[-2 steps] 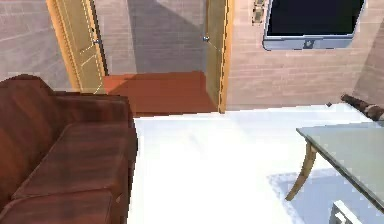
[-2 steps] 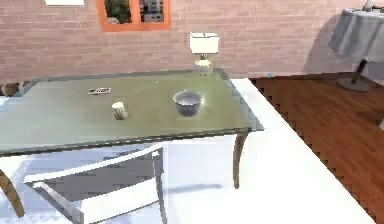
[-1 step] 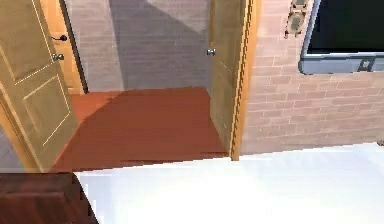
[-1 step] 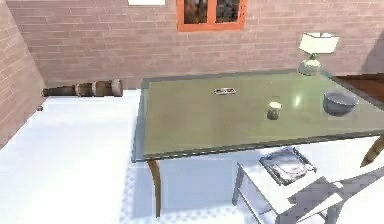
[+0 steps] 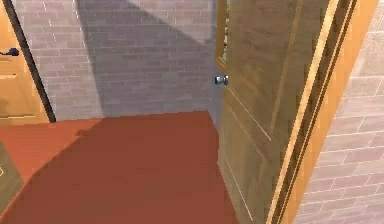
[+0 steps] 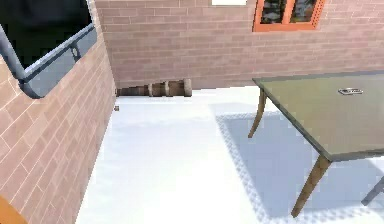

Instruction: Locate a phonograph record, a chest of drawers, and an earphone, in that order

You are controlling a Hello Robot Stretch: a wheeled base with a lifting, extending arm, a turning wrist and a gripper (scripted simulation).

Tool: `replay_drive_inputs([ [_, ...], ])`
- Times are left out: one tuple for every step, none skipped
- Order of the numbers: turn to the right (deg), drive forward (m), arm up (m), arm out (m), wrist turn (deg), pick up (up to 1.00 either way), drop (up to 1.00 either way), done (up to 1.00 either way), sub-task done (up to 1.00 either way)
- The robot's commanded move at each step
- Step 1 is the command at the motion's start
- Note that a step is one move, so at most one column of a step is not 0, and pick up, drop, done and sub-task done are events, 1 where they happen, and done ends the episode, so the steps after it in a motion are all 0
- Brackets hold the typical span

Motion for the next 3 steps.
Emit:
replay_drive_inputs([
  [-9.0,0.0,0.0,0.0,0.0,0.0,0.0,0.0,0.0],
  [0.0,0.3,0.0,0.0,0.0,0.0,0.0,0.0,0.0],
  [-21.0,0.0,0.0,0.0,0.0,0.0,0.0,0.0,0.0],
])
